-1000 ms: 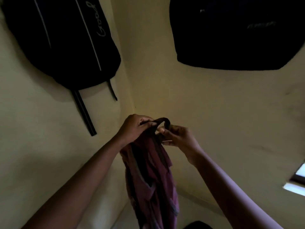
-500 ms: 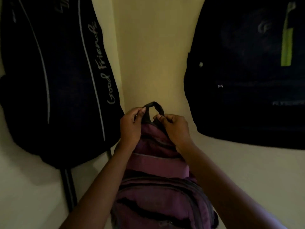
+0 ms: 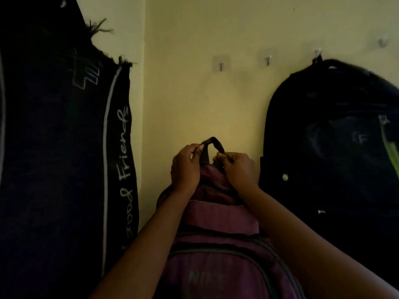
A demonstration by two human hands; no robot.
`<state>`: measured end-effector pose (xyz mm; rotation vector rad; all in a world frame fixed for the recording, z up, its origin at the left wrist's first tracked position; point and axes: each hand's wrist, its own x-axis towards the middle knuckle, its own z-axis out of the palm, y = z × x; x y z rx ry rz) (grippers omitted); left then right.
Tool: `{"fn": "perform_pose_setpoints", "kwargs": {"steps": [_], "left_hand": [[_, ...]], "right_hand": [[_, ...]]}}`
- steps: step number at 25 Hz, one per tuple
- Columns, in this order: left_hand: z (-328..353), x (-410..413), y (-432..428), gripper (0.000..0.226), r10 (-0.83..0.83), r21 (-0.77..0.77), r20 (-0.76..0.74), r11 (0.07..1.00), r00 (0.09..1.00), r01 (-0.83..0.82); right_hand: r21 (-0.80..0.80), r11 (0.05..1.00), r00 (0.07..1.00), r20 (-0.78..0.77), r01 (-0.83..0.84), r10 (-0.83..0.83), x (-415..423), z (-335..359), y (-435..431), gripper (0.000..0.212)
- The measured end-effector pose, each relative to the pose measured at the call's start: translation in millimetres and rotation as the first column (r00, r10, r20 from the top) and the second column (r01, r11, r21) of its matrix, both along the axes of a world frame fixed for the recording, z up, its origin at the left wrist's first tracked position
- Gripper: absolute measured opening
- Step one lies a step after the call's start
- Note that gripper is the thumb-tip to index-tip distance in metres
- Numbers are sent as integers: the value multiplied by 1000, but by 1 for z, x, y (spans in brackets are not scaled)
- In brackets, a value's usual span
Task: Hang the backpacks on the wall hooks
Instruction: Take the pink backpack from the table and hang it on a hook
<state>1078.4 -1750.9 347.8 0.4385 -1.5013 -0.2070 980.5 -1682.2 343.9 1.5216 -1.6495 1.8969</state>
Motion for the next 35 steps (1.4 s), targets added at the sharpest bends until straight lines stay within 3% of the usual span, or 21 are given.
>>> {"fn": "perform_pose_setpoints", "kwargs": {"steps": [10,15,21,25,30,35], "left_hand": [[135,-43,-51,32,119,-200,-61,971,991,-129],[201,-61,-62,34,138,-360,-92,919,986,-162],[241,-68,-63,35,138,-417,-110,893,984,-172],[264,-69,-59,37,204,-356,-25,913,979,-200],[276,-67,-59,33,203,-104,82,975,976,-194],[255,-60,-56,37,134,-84,146,989,980,-123]], "right_hand": [[-194,955,964,-103,224,-247,-39,135,-58,33],[-308,915,952,-72,261,-296,-53,201,-63,31],[-360,890,938,-98,279,-334,-60,240,-65,33],[-326,905,954,-29,274,-299,-62,259,-59,33],[-197,946,959,-71,257,-276,-66,263,-52,36],[-112,957,952,-121,268,-281,-64,249,-51,50]]}}
